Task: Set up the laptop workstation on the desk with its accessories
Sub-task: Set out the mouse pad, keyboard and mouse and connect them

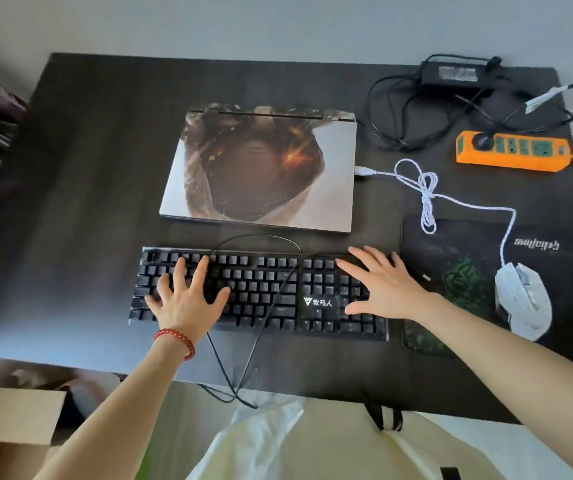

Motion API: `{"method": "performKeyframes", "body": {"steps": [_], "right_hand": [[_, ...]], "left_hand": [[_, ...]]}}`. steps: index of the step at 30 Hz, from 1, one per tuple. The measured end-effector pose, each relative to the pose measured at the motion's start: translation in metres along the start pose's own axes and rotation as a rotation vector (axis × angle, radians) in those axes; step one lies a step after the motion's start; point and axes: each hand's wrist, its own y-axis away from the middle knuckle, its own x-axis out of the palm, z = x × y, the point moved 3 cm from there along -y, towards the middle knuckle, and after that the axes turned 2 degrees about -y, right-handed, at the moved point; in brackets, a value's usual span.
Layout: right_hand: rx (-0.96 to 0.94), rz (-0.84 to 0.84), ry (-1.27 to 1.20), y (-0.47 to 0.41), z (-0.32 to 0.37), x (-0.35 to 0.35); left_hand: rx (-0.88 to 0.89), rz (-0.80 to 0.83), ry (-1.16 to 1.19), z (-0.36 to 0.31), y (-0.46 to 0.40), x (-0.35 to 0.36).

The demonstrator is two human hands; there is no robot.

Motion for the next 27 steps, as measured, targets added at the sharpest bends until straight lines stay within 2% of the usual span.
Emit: {"method": "performKeyframes", "body": {"steps": [8, 12, 16, 20, 22, 24, 27], "right_hand": [[0.098, -0.019, -0.124, 0.013, 0.035, 0.018], [0.134, -0.078, -0.171, 0.018, 0.044, 0.019], [0.234, -0.178, -0.330, 0.023, 0.043, 0.008], [0.354, -0.191, -0.193, 0.011, 0.039, 0.001], [0.383, -0.173, -0.171, 0.002, 0.039, 0.000], [0.407, -0.190, -0.218, -0.006, 0.038, -0.002], [0.403, -0.349, -0.260, -0.009, 0.039, -0.011]], "left_hand": [[0.093, 0.000, -0.005, 0.030, -0.003, 0.003], [0.129, 0.013, -0.005, 0.038, -0.004, 0.002], [0.103, 0.046, 0.085, 0.032, -0.003, -0.003], [0.232, -0.074, 0.113, 0.011, 0.014, -0.009], [0.253, 0.009, 0.116, -0.001, 0.025, -0.002], [0.202, 0.105, 0.142, -0.006, 0.033, 0.006], [0.196, 0.159, 0.099, -0.003, 0.041, 0.016]]}}
